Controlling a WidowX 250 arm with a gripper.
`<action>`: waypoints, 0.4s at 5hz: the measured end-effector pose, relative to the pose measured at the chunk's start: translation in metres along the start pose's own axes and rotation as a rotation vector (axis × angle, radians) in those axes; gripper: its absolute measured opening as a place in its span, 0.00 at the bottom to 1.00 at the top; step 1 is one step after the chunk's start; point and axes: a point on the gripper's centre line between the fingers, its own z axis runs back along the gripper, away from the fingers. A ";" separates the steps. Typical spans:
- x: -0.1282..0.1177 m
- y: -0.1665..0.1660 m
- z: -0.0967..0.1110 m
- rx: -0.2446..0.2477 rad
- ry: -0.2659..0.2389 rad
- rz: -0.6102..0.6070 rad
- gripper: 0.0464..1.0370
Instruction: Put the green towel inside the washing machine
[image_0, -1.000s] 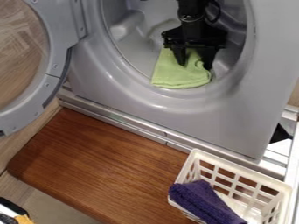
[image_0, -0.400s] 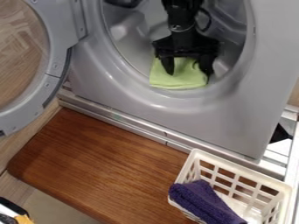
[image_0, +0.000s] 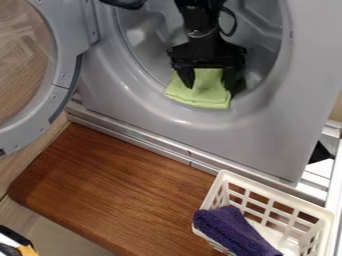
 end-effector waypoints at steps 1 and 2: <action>-0.011 0.002 0.018 -0.022 -0.024 0.007 0.96; -0.019 0.014 0.035 -0.032 -0.041 0.028 0.96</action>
